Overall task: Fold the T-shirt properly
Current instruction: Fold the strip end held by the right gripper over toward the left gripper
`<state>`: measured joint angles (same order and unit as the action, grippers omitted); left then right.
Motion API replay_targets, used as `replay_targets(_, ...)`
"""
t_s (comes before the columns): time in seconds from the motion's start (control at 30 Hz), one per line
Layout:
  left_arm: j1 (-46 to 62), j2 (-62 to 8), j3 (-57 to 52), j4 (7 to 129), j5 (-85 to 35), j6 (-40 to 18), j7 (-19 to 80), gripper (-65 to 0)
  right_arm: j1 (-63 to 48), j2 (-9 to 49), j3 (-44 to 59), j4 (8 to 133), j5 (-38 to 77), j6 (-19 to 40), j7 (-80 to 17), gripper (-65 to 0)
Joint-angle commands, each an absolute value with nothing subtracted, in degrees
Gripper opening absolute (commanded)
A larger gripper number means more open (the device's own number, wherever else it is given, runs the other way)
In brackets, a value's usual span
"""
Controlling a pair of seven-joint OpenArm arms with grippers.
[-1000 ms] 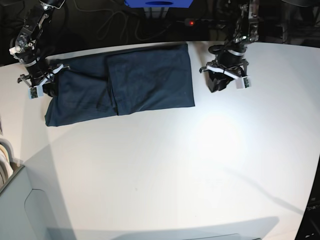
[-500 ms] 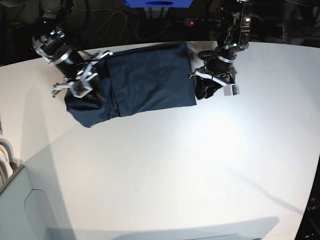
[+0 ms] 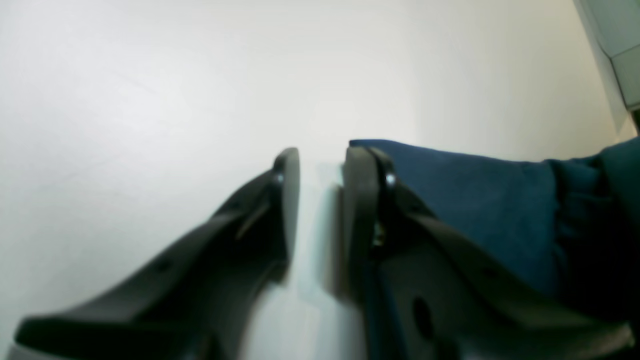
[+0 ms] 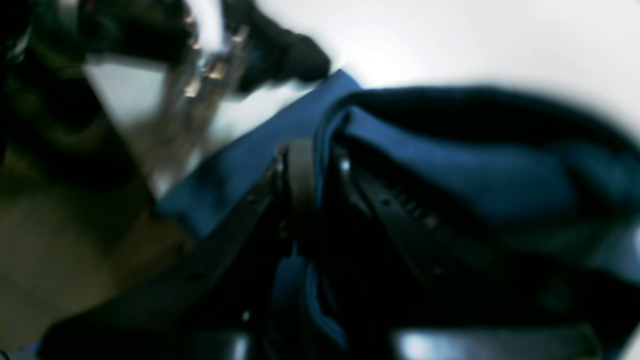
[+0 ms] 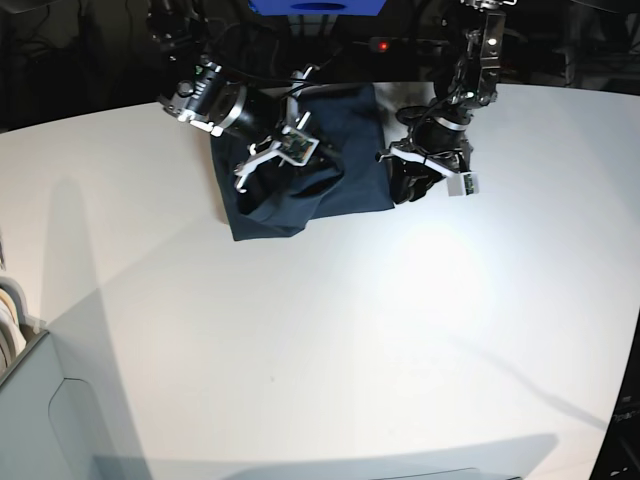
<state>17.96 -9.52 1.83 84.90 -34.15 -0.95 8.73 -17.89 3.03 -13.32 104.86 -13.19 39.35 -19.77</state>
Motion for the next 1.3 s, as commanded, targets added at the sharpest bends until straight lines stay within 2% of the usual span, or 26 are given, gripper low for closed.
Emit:
replay_targets(0.0,18.4,-9.9,1.9,85.0,-33.6,0.0,10.7,-49.4,-16.7,2.9,-14.5,105.1,-11.6,40.0,-17.5,-64.9)
replay_targets(0.4,18.9,-10.2,1.9,85.0,-33.6,0.0,10.7,-49.4,-11.8,-1.3,-16.2,97.8,-11.8,40.0,-17.9,-64.9)
replay_targets(0.67,20.2,-10.5,1.3,85.7,-33.6,0.0,10.7,-49.4,-11.7,-1.3,-16.1,95.2,-11.8,40.0,-17.9,-64.3)
replay_targets(0.73,20.8,-11.6,0.7,86.5,-34.0,0.2,10.7,-49.4,-11.7,-1.3,-16.0,95.2,-11.8,40.0,-17.9,-60.4)
replay_targets(0.8,21.4,-12.1,-0.3,87.9,-34.2,0.2,10.7,-49.4,-11.7,-1.3,-15.3,95.1,-11.8,40.0,-18.0,-53.3)
replay_targets(0.97,25.0,-12.2,-5.4,92.5,-34.2,0.3,10.7,-49.4,-12.4,-1.3,-12.7,97.2,-11.8,40.0,-17.9,-29.8)
replay_targets(1.03,26.6,-12.2,-8.3,94.4,-34.2,0.2,10.7,-49.4,-13.9,-1.2,-11.7,100.1,-11.8,40.0,-17.9,-23.7)
replay_targets(1.1,27.8,-12.2,-10.9,95.6,-34.2,0.1,10.7,-49.4,-15.6,-1.2,-10.3,104.0,-11.8,40.0,-17.6,-21.4)
replay_targets(1.27,29.3,-12.1,-16.2,96.6,-34.2,0.0,10.7,-49.4,-20.4,-1.2,-5.6,114.4,-11.8,40.0,-17.9,-21.0)
